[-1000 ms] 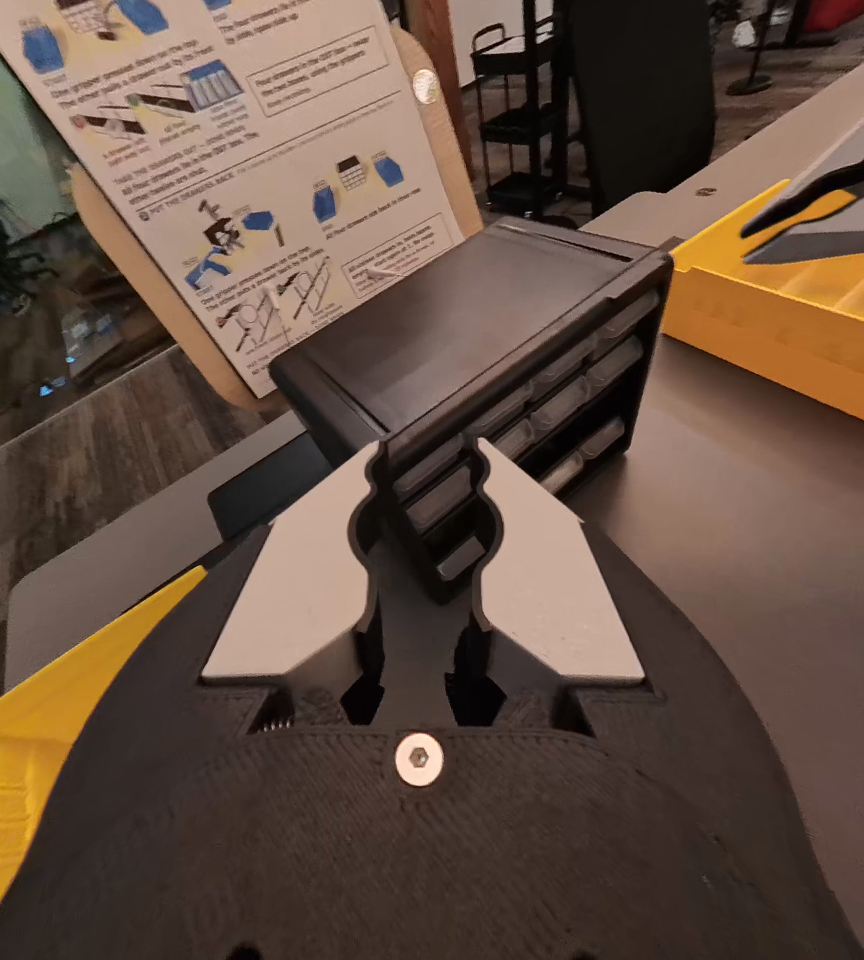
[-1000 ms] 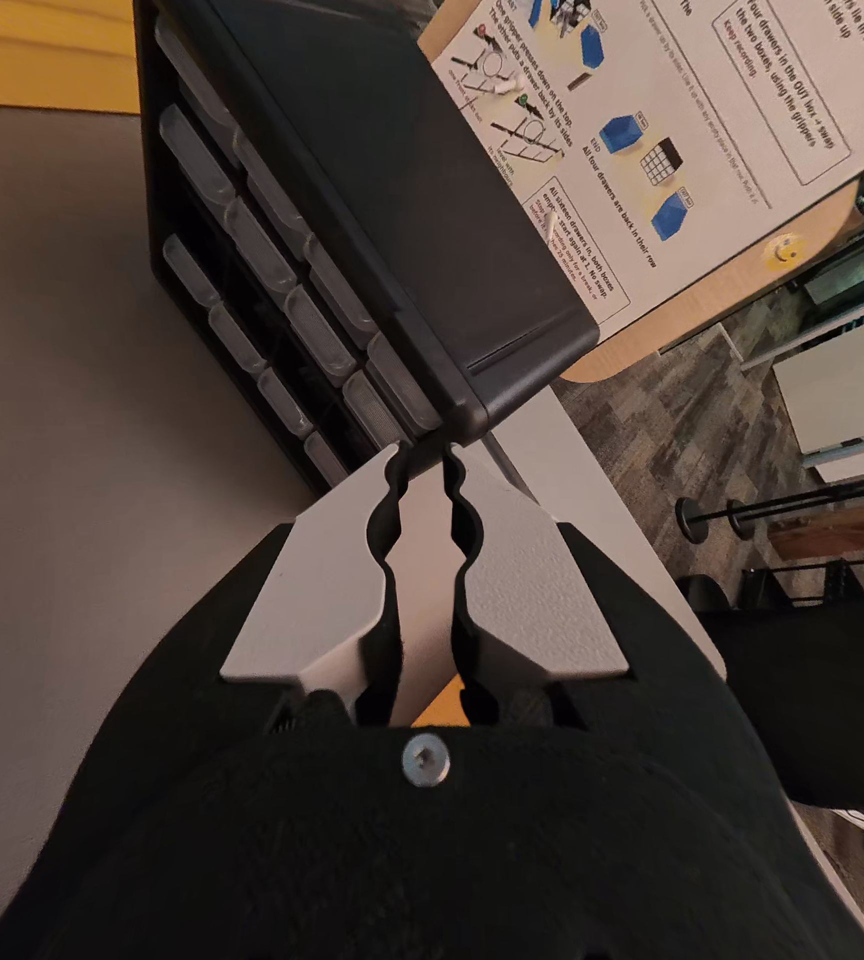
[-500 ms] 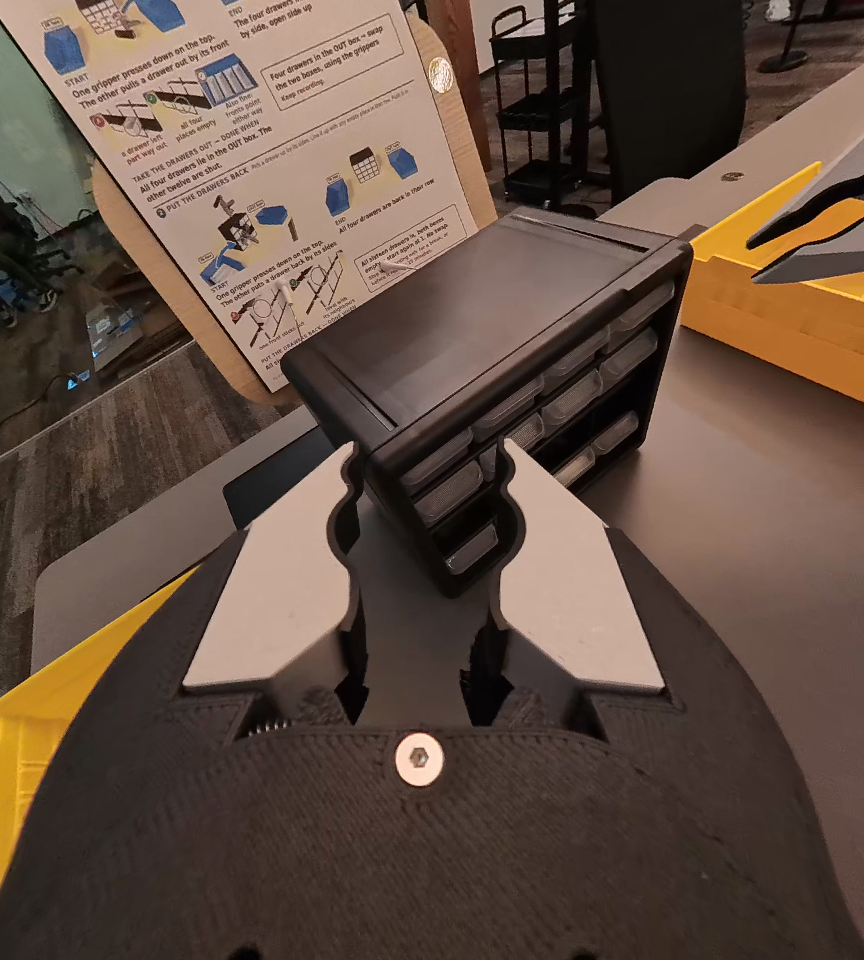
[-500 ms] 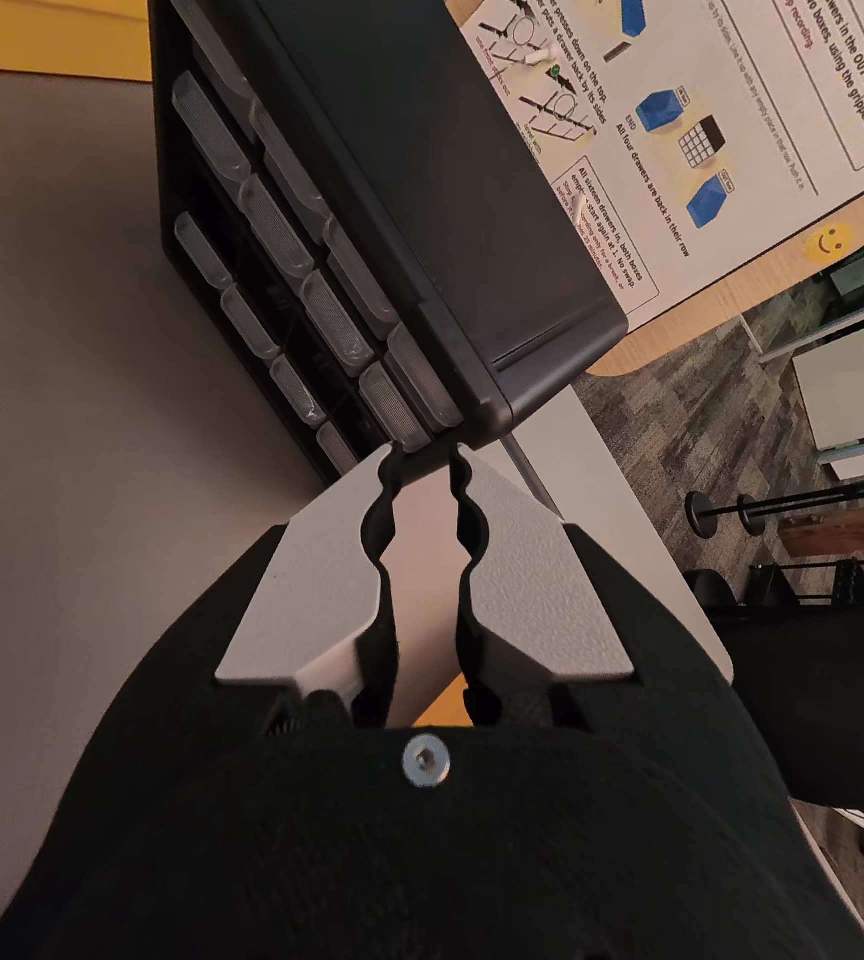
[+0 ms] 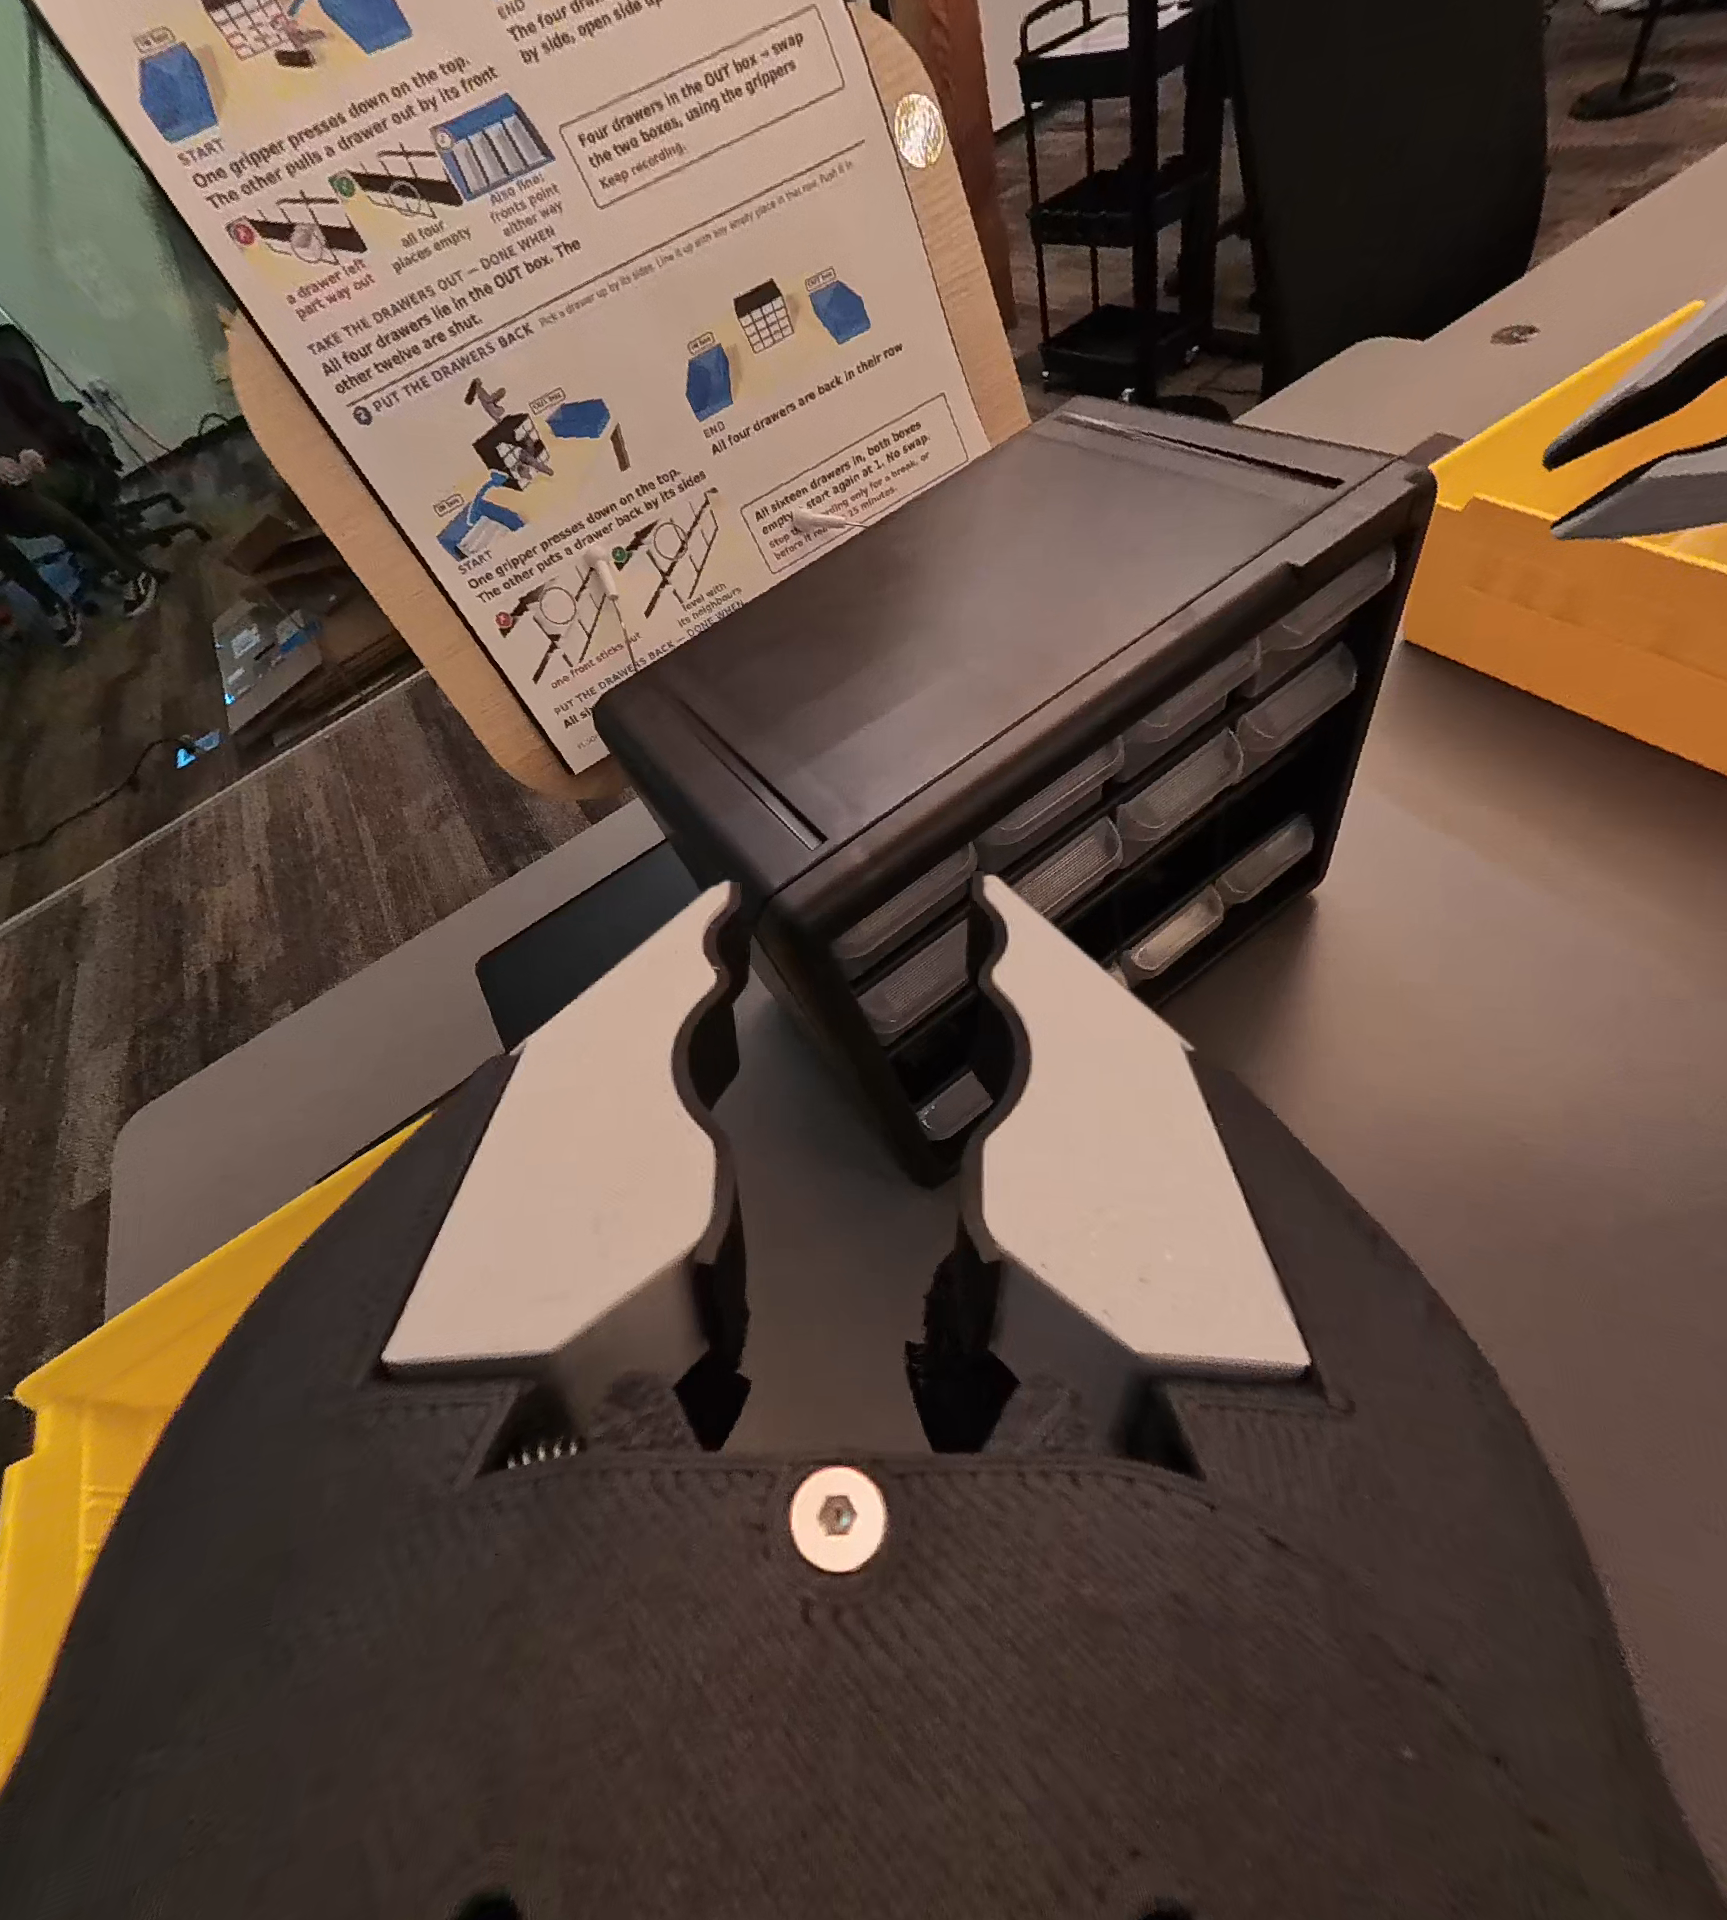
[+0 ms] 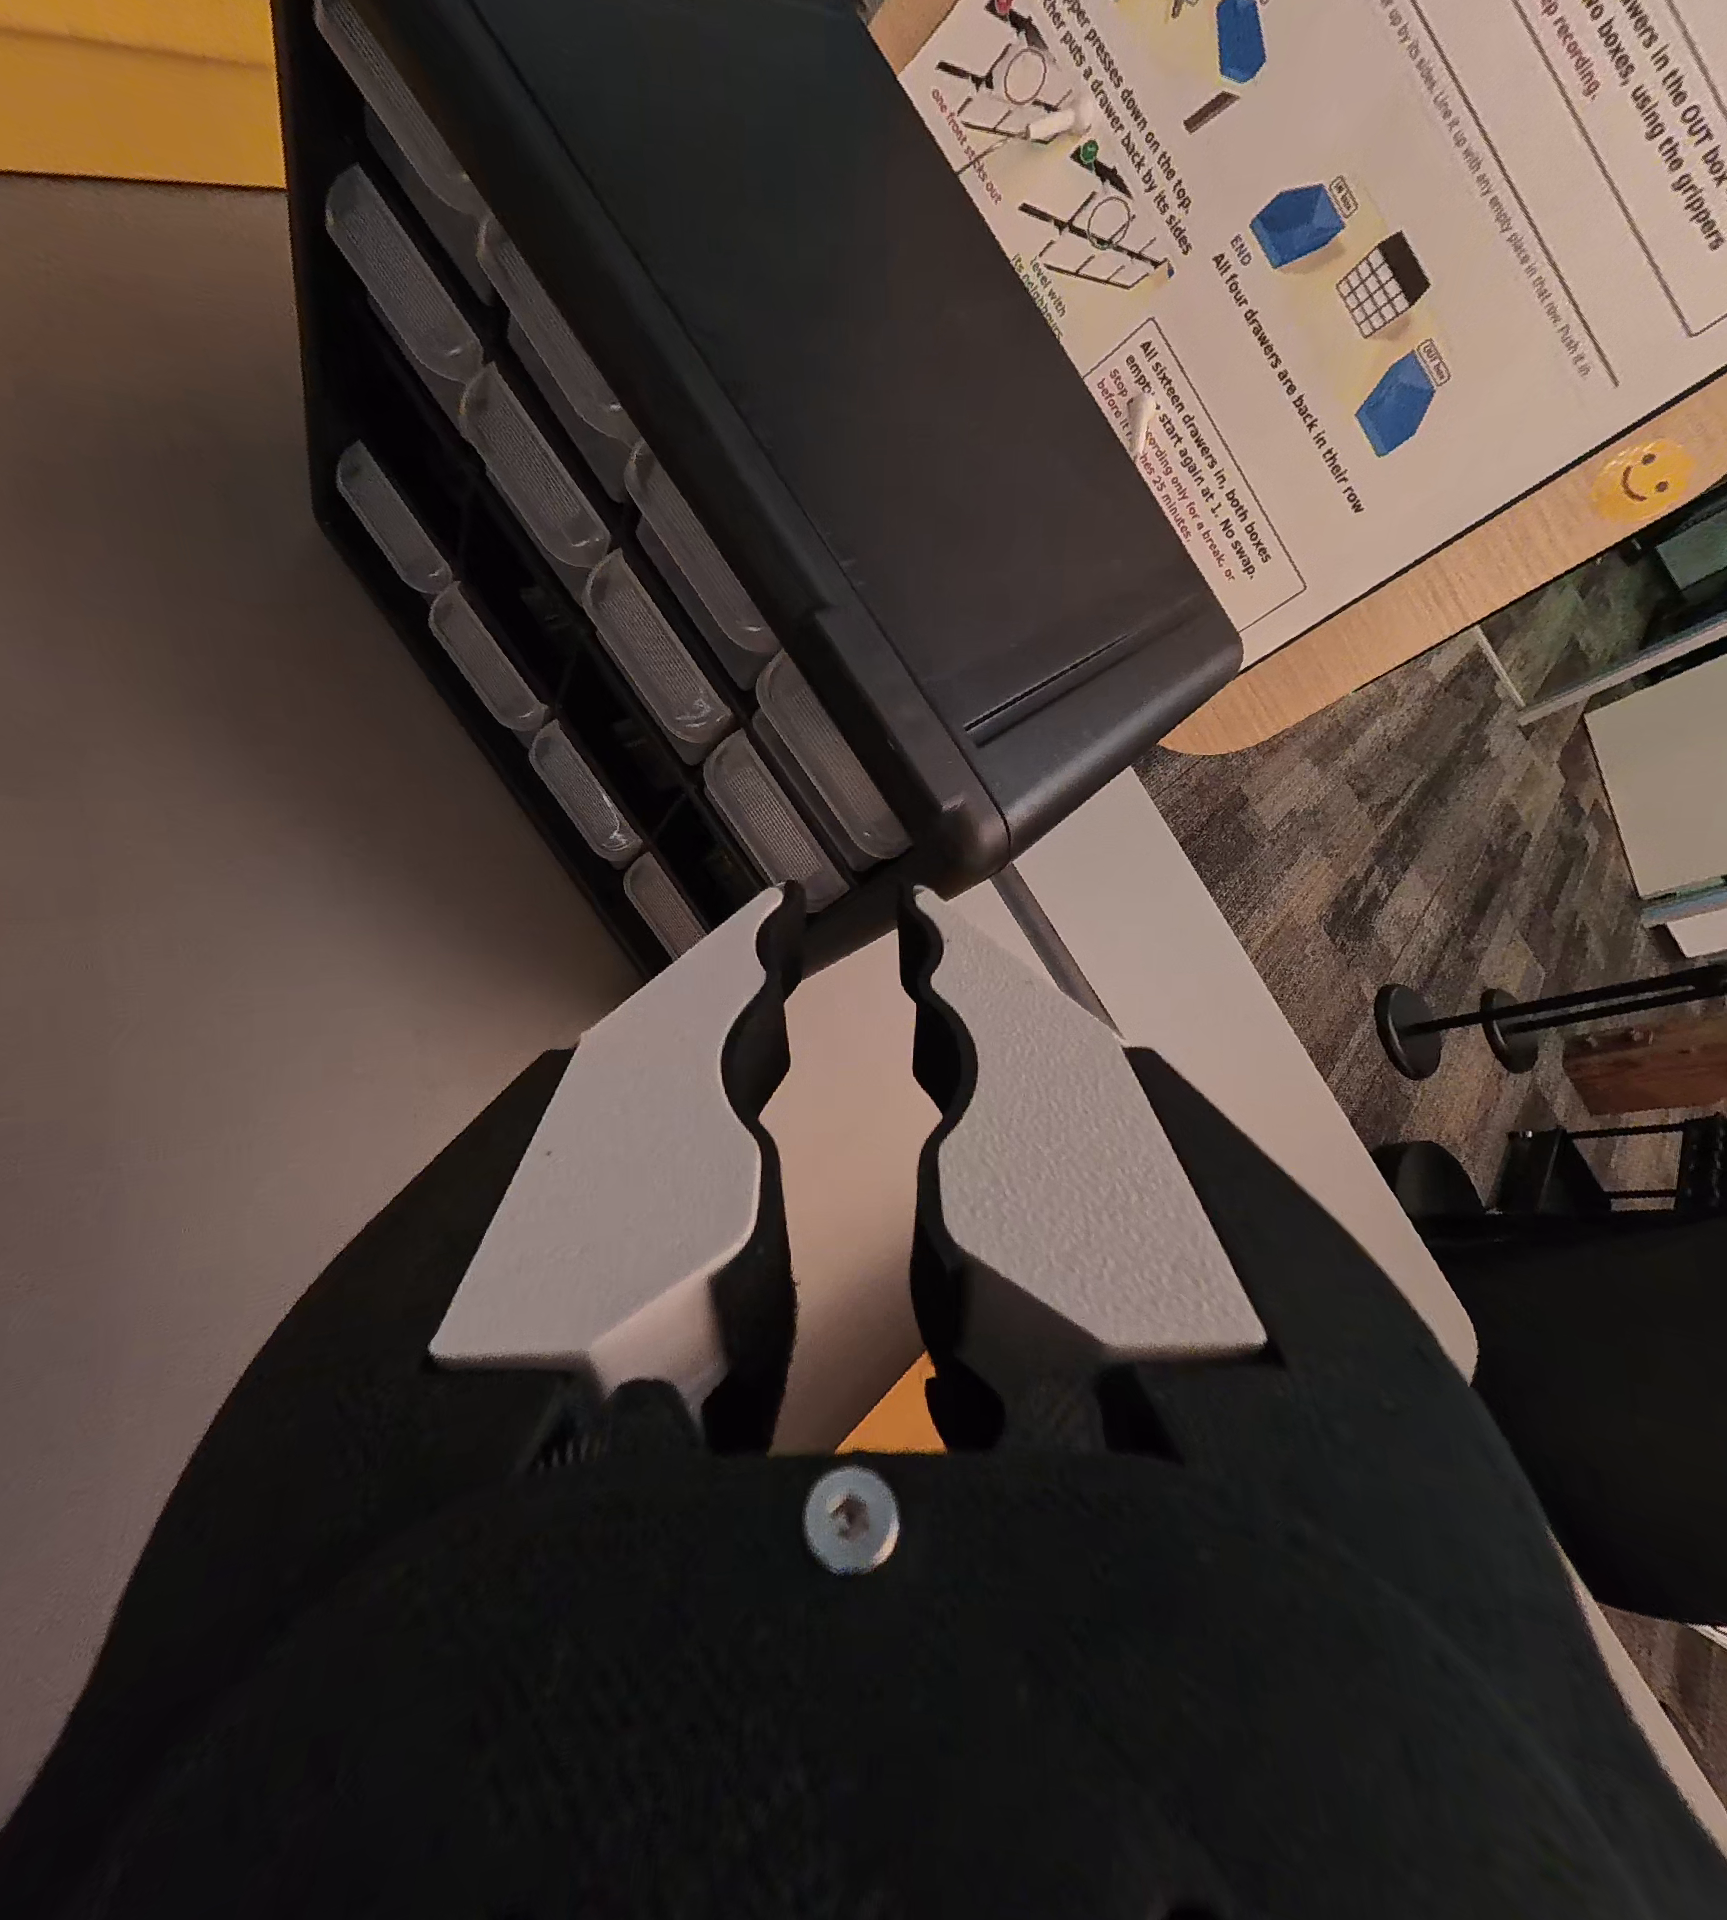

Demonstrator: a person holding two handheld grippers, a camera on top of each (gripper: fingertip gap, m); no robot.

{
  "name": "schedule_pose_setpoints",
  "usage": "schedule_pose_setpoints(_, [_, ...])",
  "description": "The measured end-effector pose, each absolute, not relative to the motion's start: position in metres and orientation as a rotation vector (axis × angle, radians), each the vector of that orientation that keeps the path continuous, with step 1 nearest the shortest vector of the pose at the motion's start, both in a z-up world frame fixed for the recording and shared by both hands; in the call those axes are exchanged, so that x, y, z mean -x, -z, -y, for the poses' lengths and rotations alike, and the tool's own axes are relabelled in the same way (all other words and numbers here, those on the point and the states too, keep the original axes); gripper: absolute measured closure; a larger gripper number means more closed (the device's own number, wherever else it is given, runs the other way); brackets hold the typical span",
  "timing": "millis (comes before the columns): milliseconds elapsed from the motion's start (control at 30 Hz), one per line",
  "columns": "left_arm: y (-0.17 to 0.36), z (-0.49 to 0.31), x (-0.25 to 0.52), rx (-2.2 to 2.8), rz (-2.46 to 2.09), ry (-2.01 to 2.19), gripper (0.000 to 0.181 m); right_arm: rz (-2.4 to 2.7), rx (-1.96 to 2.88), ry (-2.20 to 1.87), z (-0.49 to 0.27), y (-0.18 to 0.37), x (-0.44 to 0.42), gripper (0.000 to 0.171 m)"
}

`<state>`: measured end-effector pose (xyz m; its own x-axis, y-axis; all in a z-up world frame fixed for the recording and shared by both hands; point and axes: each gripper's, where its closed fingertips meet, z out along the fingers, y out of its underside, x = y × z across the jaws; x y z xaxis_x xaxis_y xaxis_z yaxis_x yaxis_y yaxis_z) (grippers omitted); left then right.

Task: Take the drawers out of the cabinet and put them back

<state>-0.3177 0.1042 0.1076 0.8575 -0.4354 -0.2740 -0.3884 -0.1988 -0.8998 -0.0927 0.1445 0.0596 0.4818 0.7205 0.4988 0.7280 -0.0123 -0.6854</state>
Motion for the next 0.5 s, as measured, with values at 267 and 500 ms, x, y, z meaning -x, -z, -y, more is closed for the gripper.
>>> schedule_pose_setpoints(267, [-0.1163, -0.1015, 0.3238, 1.784, -0.596, 0.044, 0.14, 1.223, 1.732, 0.004, -0.1468, -0.0615, 0.0905, 0.155])
schedule_pose_setpoints(500, [-0.1174, -0.1011, 0.3243, 1.779, -0.597, 0.033, 0.139, 1.227, 1.722, 0.006, -0.1447, -0.0629, 0.0923, 0.155])
